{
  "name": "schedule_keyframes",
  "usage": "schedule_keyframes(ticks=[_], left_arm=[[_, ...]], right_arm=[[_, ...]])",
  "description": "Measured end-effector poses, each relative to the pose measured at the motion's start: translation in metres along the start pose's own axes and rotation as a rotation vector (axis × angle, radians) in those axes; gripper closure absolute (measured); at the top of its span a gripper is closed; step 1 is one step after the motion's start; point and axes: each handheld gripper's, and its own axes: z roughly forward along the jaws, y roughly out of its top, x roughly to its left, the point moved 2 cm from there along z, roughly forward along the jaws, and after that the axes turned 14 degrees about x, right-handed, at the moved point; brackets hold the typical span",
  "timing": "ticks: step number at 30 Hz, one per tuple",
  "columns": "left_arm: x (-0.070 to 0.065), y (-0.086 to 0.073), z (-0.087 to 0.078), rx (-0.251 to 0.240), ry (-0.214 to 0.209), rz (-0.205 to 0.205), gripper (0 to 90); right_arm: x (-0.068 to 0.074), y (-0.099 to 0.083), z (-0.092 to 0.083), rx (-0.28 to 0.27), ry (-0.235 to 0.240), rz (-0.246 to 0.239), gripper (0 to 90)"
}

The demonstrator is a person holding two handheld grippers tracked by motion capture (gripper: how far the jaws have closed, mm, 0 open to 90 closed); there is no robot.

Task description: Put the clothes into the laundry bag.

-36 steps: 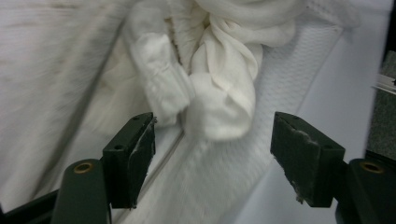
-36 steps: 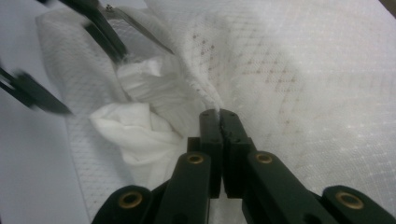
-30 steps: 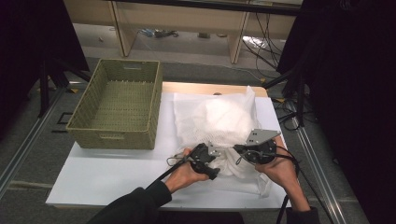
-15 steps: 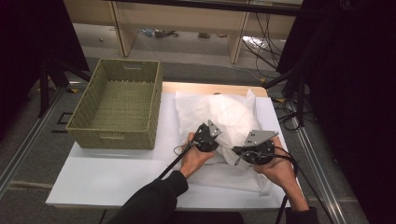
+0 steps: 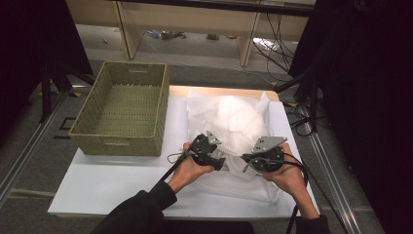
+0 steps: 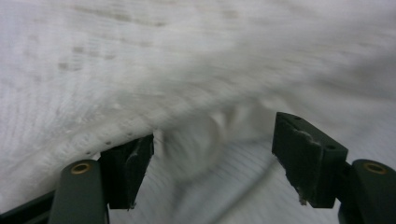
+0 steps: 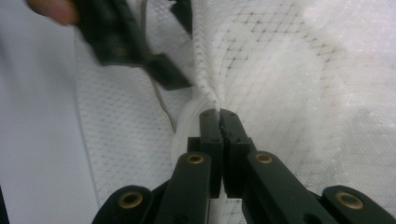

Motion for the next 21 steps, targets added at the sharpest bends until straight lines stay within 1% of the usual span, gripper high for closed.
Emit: schedule_keyframes(ticks=[1,2,3,4,5,7,8,9,10,11,12,13,14,15,16,17,18,19,21], left_arm=[[-0.003,-0.001,0.000,0.009,-0.021,-0.012,27.0],[-0.006,0.000,0.003,0.013,-0.046,-0.023,26.4],[-0.008,0.001,0.007,0.013,-0.052,-0.028,25.0],[-0.010,0.004,0.013,0.015,-0.060,-0.035,22.8],[-0.012,0.007,0.018,0.030,-0.057,-0.029,21.2],[-0.019,0.012,0.030,0.037,-0.056,-0.031,18.7],[-0.021,0.015,0.035,0.070,-0.070,-0.008,17.5],[-0.023,0.017,0.040,0.060,-0.090,-0.031,18.2],[-0.026,0.020,0.045,0.054,-0.095,-0.061,20.5],[-0.025,0.022,0.049,0.071,-0.097,-0.043,22.7],[-0.026,0.024,0.053,0.068,-0.097,-0.059,23.1],[-0.026,0.025,0.057,0.047,-0.084,-0.062,29.4],[-0.025,0.026,0.059,0.036,-0.058,-0.036,43.6],[-0.022,0.026,0.061,0.035,-0.031,-0.012,51.6],[-0.019,0.027,0.063,0.013,-0.039,-0.039,62.1],[-0.016,0.028,0.065,-0.029,-0.043,-0.081,68.8],[-0.011,0.030,0.064,-0.045,-0.041,-0.096,76.7],[-0.008,0.032,0.063,-0.066,-0.032,-0.105,80.4],[-0.001,0.037,0.059,-0.083,-0.003,-0.106,82.5]], right_arm=[[0.000,0.000,0.000,0.000,0.006,0.001,90.0],[0.000,0.000,0.000,0.003,0.002,0.000,90.0],[0.001,0.000,0.001,0.007,0.005,0.010,90.0],[0.000,0.001,0.001,0.020,0.012,-0.004,90.0],[0.001,0.001,0.003,0.017,0.001,0.006,90.0],[0.003,0.000,0.005,0.028,0.012,0.007,90.0],[0.002,-0.001,0.007,0.031,0.006,0.003,90.0],[0.002,-0.001,0.009,0.029,0.013,-0.006,90.0],[0.001,-0.002,0.010,0.029,0.010,-0.008,90.0],[0.001,-0.003,0.011,0.035,0.014,-0.009,90.0],[0.001,-0.004,0.011,0.037,0.024,-0.008,90.0],[0.001,-0.005,0.011,0.039,0.023,-0.007,90.0],[-0.001,-0.006,0.011,0.038,0.017,-0.005,90.0],[-0.001,-0.006,0.011,0.036,0.020,-0.001,90.0],[-0.002,-0.007,0.010,0.038,0.018,-0.002,90.0],[-0.002,-0.008,0.010,0.037,0.010,0.001,90.0],[-0.002,-0.008,0.009,0.039,0.023,0.006,90.0],[-0.002,-0.009,0.009,0.042,0.021,0.004,90.0],[-0.003,-0.008,0.009,0.039,0.013,0.005,90.0]])
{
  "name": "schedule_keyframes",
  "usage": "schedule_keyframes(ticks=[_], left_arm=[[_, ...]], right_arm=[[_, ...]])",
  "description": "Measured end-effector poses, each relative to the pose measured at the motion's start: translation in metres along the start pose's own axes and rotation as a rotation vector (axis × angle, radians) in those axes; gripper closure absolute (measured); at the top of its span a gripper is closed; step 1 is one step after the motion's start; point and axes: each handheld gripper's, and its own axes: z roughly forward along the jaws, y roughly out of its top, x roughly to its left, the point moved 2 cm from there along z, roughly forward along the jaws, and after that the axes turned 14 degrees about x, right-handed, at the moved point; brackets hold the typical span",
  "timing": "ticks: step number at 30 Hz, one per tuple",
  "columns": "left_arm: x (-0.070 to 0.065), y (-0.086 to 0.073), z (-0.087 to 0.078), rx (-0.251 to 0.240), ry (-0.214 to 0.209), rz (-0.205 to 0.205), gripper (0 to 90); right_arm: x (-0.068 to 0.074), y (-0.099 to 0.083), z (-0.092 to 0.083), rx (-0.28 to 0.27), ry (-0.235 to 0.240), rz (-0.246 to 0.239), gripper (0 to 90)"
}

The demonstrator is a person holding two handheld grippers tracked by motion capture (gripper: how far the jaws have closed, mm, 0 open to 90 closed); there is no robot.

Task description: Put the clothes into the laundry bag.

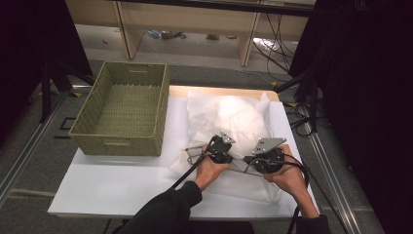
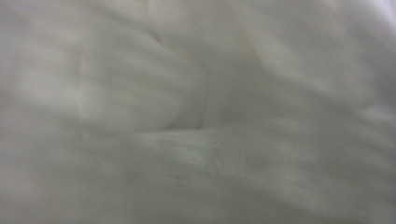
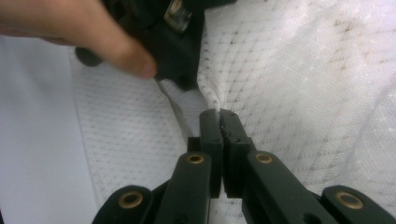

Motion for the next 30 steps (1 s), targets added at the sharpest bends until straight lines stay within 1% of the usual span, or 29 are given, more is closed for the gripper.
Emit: schedule_keyframes(ticks=[1,2,3,4,5,6,7,8,9,10,11,12,13,14,15,17,18,19,21,22,23,24,25,26,27,28,29,30], left_arm=[[0.002,0.003,-0.001,-0.022,0.020,-0.008,82.5],[0.001,0.007,0.001,-0.065,0.044,-0.032,82.6],[0.003,0.009,0.003,-0.071,0.085,-0.013,82.8],[0.005,0.011,0.006,-0.060,0.107,0.006,82.8],[0.008,0.012,0.014,-0.080,0.122,-0.021,82.3],[0.011,0.011,0.017,-0.068,0.130,-0.035,80.3],[0.011,0.009,0.022,-0.061,0.110,-0.073,78.1],[0.011,0.005,0.022,-0.027,0.093,-0.055,75.4],[0.009,0.002,0.020,-0.010,0.079,-0.039,71.7],[0.007,-0.001,0.016,-0.007,0.066,-0.039,67.4],[0.008,-0.004,0.009,0.040,0.037,-0.007,62.3],[0.007,-0.006,0.005,0.049,0.006,-0.025,55.8],[0.007,-0.009,-0.003,0.057,-0.002,-0.015,49.6],[0.007,-0.014,-0.011,0.057,-0.001,-0.002,46.7],[0.008,-0.018,-0.020,0.065,-0.003,0.010,43.6],[0.011,-0.025,-0.030,0.106,-0.018,0.026,38.8],[0.011,-0.025,-0.030,0.106,-0.018,0.026,37.4],[0.014,-0.031,-0.036,0.131,-0.042,0.026,37.4],[0.015,-0.035,-0.033,0.152,-0.065,0.017,37.6],[0.015,-0.035,-0.030,0.153,-0.088,0.006,37.5],[0.014,-0.034,-0.027,0.146,-0.104,0.000,39.1],[0.012,-0.032,-0.024,0.133,-0.110,0.001,44.7],[0.011,-0.031,-0.022,0.129,-0.115,0.004,48.5],[0.011,-0.028,-0.019,0.124,-0.116,0.027,52.2],[0.011,-0.025,-0.016,0.110,-0.118,0.025,57.6],[0.011,-0.022,-0.012,0.104,-0.119,0.023,63.5],[0.012,-0.018,-0.009,0.108,-0.110,0.031,68.7],[0.013,-0.015,-0.004,0.096,-0.104,0.011,74.5]], right_arm=[[0.000,0.000,0.000,0.000,-0.002,-0.011,90.0],[0.000,0.000,0.001,0.006,-0.007,-0.010,90.0],[0.000,0.000,0.002,0.007,-0.002,-0.005,90.0],[0.001,0.001,0.002,0.004,0.011,0.007,90.0],[0.000,0.001,0.003,-0.001,0.005,0.004,90.0],[0.000,0.001,0.004,0.005,0.021,0.007,90.0],[0.000,0.001,0.005,-0.002,0.022,0.000,90.0],[0.001,-0.001,0.006,0.009,0.025,0.011,90.0],[0.001,-0.002,0.008,0.015,0.037,-0.001,90.0],[0.002,-0.002,0.009,0.019,0.032,0.006,90.0],[0.001,-0.003,0.011,0.021,0.028,-0.002,90.0],[0.001,-0.003,0.012,0.021,0.035,0.009,90.0],[0.001,-0.004,0.012,0.021,0.032,0.010,90.0],[0.001,-0.004,0.011,0.018,0.038,0.012,90.0],[0.001,-0.004,0.010,0.013,0.030,0.013,90.0],[0.000,-0.003,0.010,0.005,0.027,0.012,90.0],[0.001,-0.003,0.009,0.010,0.031,0.017,90.0],[0.001,-0.004,0.010,0.012,0.025,0.011,90.0],[0.002,-0.003,0.010,0.012,0.029,0.016,90.0],[0.002,-0.002,0.010,0.011,0.026,0.012,90.0],[0.003,-0.002,0.010,0.015,0.037,0.013,90.0],[0.003,-0.002,0.010,0.015,0.030,0.000,90.0],[0.004,-0.002,0.011,0.019,0.037,0.002,90.0],[0.004,-0.002,0.012,0.021,0.038,0.003,90.0],[0.005,-0.002,0.012,0.027,0.044,0.018,90.0],[0.006,-0.002,0.014,0.031,0.049,0.021,90.0],[0.006,-0.003,0.016,0.033,0.043,0.004,90.0],[0.008,-0.003,0.017,0.049,0.057,0.013,90.0]])
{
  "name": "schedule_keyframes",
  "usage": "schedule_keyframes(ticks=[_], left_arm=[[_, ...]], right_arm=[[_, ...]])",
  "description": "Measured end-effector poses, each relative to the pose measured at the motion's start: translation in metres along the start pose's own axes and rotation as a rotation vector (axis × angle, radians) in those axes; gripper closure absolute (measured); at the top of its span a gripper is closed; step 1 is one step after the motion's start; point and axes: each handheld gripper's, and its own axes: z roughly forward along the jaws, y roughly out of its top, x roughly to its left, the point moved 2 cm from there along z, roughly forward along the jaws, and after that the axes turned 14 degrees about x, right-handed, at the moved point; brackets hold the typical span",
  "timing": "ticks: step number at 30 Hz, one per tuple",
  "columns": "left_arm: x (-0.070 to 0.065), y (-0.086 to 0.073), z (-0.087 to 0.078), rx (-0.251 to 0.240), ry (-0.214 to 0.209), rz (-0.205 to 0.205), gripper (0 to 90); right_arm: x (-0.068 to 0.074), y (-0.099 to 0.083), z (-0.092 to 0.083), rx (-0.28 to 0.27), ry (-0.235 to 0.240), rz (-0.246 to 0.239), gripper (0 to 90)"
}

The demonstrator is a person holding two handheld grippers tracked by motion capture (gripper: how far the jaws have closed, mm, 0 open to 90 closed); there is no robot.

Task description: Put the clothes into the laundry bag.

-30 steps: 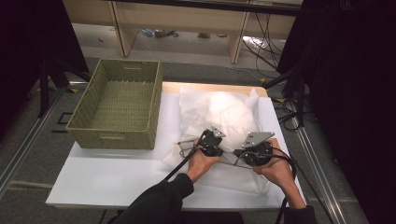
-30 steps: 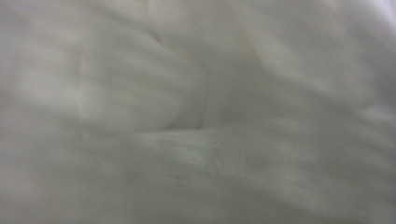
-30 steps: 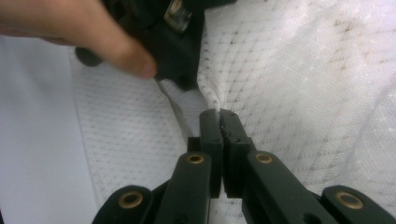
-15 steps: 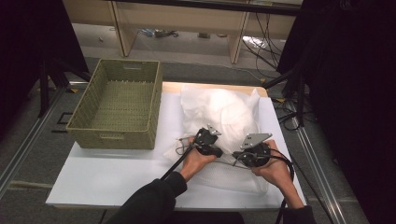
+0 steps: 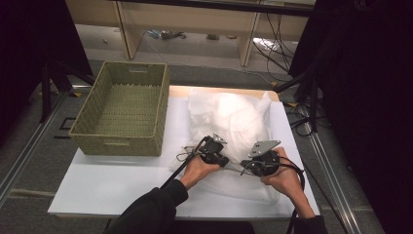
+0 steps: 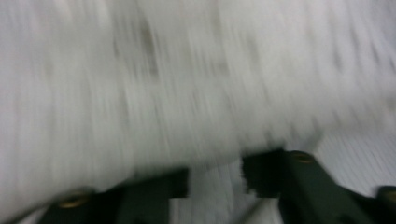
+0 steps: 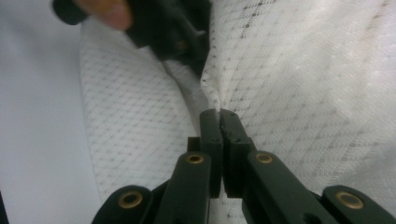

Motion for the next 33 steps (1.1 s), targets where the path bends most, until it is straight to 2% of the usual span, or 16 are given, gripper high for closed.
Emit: schedule_keyframes(ticks=[2,6,8,9,12,14,17,19,22,24,25,27,29,30,32,33], left_arm=[[0.003,0.006,0.008,0.008,0.000,-0.009,80.1],[0.002,0.016,0.017,-0.057,0.028,-0.036,86.2],[0.000,0.018,0.020,-0.066,0.054,-0.015,86.0],[0.000,0.016,0.019,-0.044,0.048,0.007,83.8],[-0.002,-0.002,-0.004,0.037,0.036,0.073,61.6],[0.001,-0.019,-0.031,0.042,0.029,0.114,53.0],[0.014,-0.043,-0.073,-0.014,0.123,0.143,47.1],[0.025,-0.059,-0.094,-0.002,0.180,0.137,45.4],[0.039,-0.083,-0.103,0.052,0.199,0.088,40.8],[0.048,-0.096,-0.099,0.086,0.208,0.054,37.5],[0.051,-0.101,-0.095,0.101,0.208,0.039,36.1],[0.058,-0.105,-0.087,0.124,0.221,0.037,34.6],[0.065,-0.105,-0.079,0.115,0.167,-0.004,34.2],[0.067,-0.103,-0.075,0.081,0.135,-0.030,36.5],[0.074,-0.100,-0.072,0.069,0.055,-0.057,48.0],[0.076,-0.099,-0.071,0.050,0.053,-0.055,57.1]], right_arm=[[0.000,0.001,0.003,0.004,-0.004,-0.010,90.0],[0.002,0.000,0.007,0.012,0.026,-0.019,90.0],[0.002,0.000,0.009,0.019,0.032,-0.009,90.0],[0.001,0.001,0.011,0.017,0.039,-0.027,90.0],[0.000,-0.003,0.014,0.023,0.048,0.003,90.0],[-0.002,-0.004,0.012,0.009,0.041,-0.005,90.0],[-0.002,-0.006,0.009,0.013,0.049,0.012,90.0],[-0.001,-0.006,0.008,0.012,0.049,0.021,90.0],[-0.001,-0.005,0.006,0.005,0.039,0.020,90.0],[0.000,-0.006,0.005,0.009,0.039,0.032,90.0],[-0.003,-0.006,0.005,0.006,0.034,0.010,90.0],[-0.003,-0.006,0.004,0.004,0.027,0.015,90.0],[-0.003,-0.007,0.005,0.003,0.044,0.014,90.0],[-0.003,-0.006,0.004,0.006,0.047,0.022,90.0],[-0.004,-0.007,0.006,0.005,0.044,0.009,90.0],[-0.005,-0.008,0.007,0.006,0.045,0.011,90.0]])
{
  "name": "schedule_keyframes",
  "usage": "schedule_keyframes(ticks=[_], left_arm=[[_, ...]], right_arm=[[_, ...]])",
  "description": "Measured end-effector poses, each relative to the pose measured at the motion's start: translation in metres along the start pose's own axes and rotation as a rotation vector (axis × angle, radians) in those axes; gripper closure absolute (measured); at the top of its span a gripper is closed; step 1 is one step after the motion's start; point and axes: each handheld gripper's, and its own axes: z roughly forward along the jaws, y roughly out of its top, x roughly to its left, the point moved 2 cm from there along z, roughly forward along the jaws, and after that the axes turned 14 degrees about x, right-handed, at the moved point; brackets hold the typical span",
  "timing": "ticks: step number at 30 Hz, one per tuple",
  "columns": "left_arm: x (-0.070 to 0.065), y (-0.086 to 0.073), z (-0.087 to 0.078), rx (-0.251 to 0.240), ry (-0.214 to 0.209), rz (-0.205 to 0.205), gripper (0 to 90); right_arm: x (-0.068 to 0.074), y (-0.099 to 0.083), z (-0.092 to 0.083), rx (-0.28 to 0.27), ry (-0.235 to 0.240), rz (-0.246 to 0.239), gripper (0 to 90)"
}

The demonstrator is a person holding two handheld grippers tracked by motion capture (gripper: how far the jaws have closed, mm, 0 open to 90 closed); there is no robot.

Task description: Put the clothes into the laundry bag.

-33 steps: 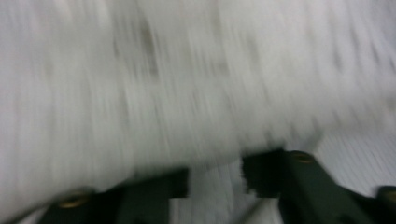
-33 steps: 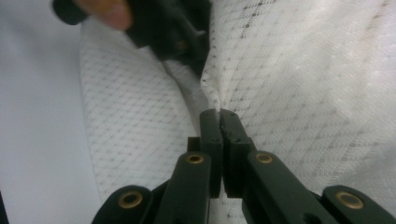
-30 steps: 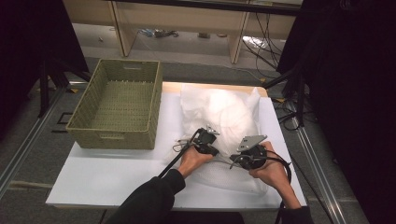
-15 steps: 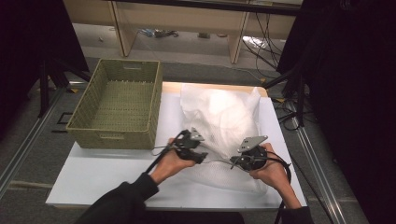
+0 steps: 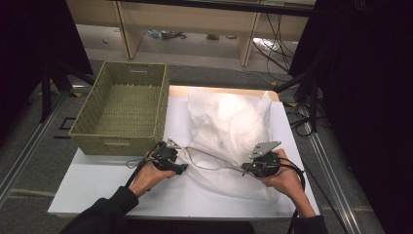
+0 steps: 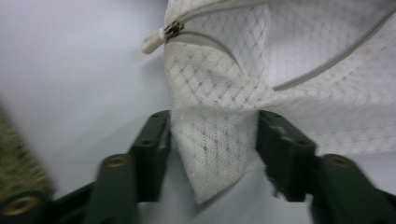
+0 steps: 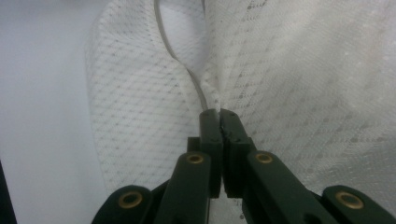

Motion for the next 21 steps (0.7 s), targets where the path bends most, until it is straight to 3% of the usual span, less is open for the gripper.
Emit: schedule_keyframes(ticks=[2,3,4,7,8,9,10,12,13,14,15,16,17,20,21], left_arm=[[0.001,-0.001,-0.001,-0.009,-0.022,0.019,78.9],[-0.001,-0.004,-0.003,-0.014,-0.030,0.027,86.5],[-0.005,-0.007,-0.007,-0.005,-0.025,0.055,87.8],[-0.020,-0.022,-0.022,-0.011,-0.028,0.126,88.4],[-0.026,-0.028,-0.028,-0.012,-0.028,0.138,88.4],[-0.030,-0.034,-0.032,-0.013,-0.036,0.152,88.5],[-0.035,-0.041,-0.036,-0.015,-0.028,0.161,88.5],[-0.039,-0.047,-0.038,-0.019,-0.011,0.169,88.7],[-0.050,-0.057,-0.042,-0.017,-0.013,0.186,88.7],[-0.055,-0.060,-0.043,-0.013,-0.025,0.216,88.6],[-0.057,-0.061,-0.046,-0.005,-0.001,0.233,88.5],[-0.056,-0.061,-0.046,0.002,0.006,0.246,88.5],[-0.052,-0.061,-0.046,0.001,0.007,0.235,88.5],[-0.045,-0.067,-0.045,0.004,-0.003,0.187,88.5],[-0.047,-0.068,-0.045,0.004,-0.031,0.187,88.5]], right_arm=[[0.001,-0.001,0.001,0.011,0.008,0.042,90.0],[-0.002,-0.001,0.002,0.005,0.002,0.004,90.0],[0.000,-0.001,0.001,0.007,0.004,0.031,90.0],[0.000,-0.002,0.001,0.008,0.003,0.019,90.0],[-0.001,-0.001,0.002,0.006,0.002,-0.004,90.0],[0.001,-0.002,0.002,0.018,0.009,0.018,90.0],[0.001,-0.002,0.004,0.016,0.001,-0.009,90.0],[0.005,-0.003,0.005,0.031,0.015,-0.013,90.0],[0.009,-0.004,0.005,0.034,0.010,-0.017,89.9],[0.009,-0.004,0.006,0.036,0.018,-0.038,90.0],[0.013,-0.005,0.005,0.046,0.023,-0.014,89.9],[0.013,-0.007,0.006,0.046,0.018,-0.036,89.9],[0.012,-0.008,0.007,0.052,0.027,-0.057,90.0],[0.012,-0.014,0.014,0.071,0.018,-0.016,89.9],[0.010,-0.016,0.019,0.089,0.027,-0.033,89.9]])
